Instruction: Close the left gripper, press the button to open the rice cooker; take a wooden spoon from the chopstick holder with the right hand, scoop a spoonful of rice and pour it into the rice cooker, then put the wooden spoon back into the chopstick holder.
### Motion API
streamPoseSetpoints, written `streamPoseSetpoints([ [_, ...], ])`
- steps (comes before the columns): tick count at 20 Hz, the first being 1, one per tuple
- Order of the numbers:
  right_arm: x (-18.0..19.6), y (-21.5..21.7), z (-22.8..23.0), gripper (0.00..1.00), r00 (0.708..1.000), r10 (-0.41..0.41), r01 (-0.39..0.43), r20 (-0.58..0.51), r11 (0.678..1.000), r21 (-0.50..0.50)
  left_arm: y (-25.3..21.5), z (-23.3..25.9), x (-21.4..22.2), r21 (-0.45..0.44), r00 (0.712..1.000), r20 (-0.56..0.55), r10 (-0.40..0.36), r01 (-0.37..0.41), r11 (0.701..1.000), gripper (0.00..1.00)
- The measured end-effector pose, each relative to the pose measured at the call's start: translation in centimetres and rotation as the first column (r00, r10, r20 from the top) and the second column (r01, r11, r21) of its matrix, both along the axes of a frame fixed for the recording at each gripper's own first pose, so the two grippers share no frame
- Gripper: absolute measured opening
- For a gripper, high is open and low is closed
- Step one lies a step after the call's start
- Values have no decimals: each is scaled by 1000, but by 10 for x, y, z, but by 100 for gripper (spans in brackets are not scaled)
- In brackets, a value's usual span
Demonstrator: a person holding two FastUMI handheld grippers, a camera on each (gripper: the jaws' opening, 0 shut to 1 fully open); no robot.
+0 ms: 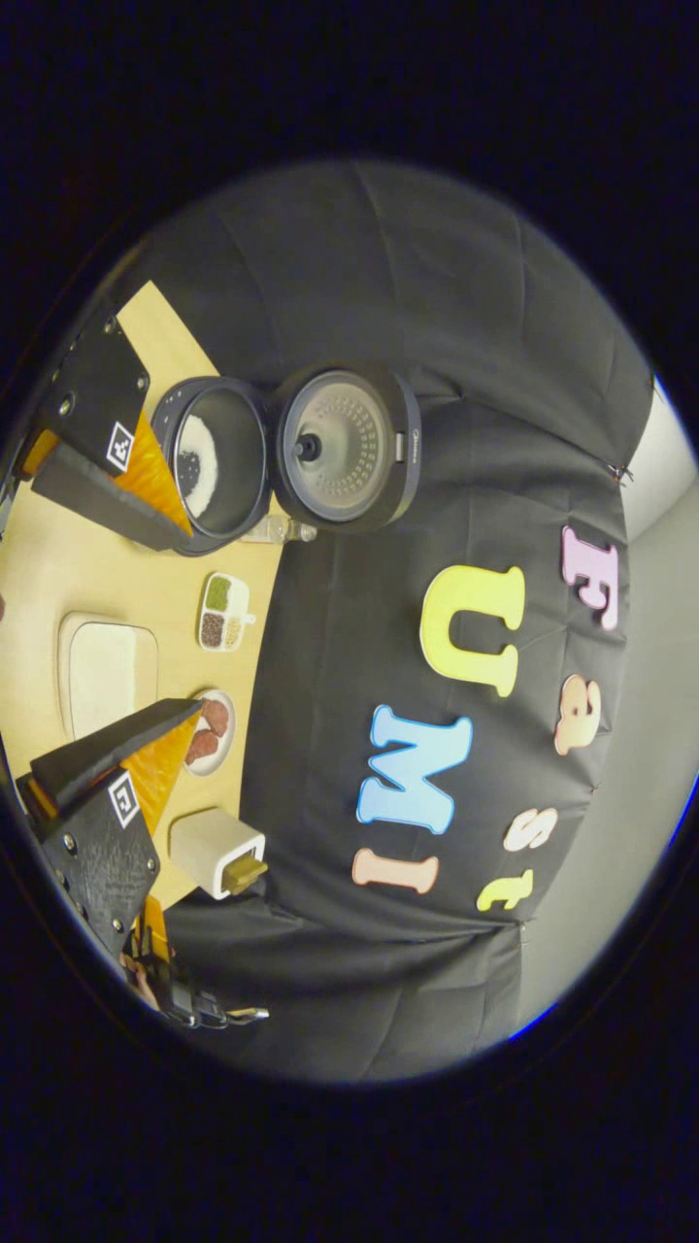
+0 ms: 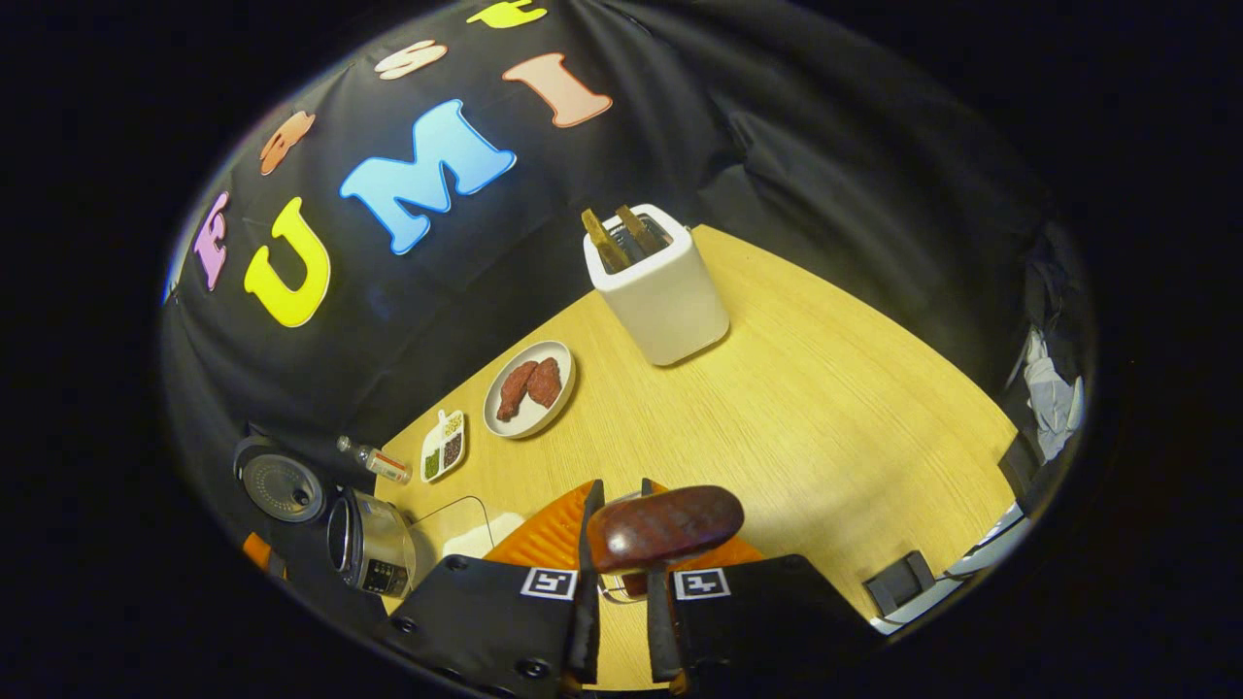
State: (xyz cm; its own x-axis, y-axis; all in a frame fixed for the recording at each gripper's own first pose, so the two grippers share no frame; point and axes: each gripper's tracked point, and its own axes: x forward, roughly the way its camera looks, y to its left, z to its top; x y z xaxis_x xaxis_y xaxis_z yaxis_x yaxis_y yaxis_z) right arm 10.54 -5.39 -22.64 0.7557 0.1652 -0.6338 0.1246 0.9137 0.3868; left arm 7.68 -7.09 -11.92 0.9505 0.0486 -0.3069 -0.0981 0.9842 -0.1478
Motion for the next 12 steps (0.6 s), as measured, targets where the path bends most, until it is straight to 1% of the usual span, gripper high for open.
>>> streamPoseSetpoints([
  [2,-7,0,14,22,999,-27,28,40,999,-33,13,-6,-1,-13,1000,2,-28,28,1000,95],
  [6,-15,9,38,22,994,-44,52,96,995,-80,48,-14,-7,-41,999,5,-48,49,998,95],
  [9,-19,26,54,22,990,-49,60,134,995,-77,77,-25,-14,-40,999,-4,-40,39,998,95],
  [12,-21,52,64,22,987,-19,32,159,996,-80,101,-31,-24,-56,1000,-4,-22,22,998,95],
])
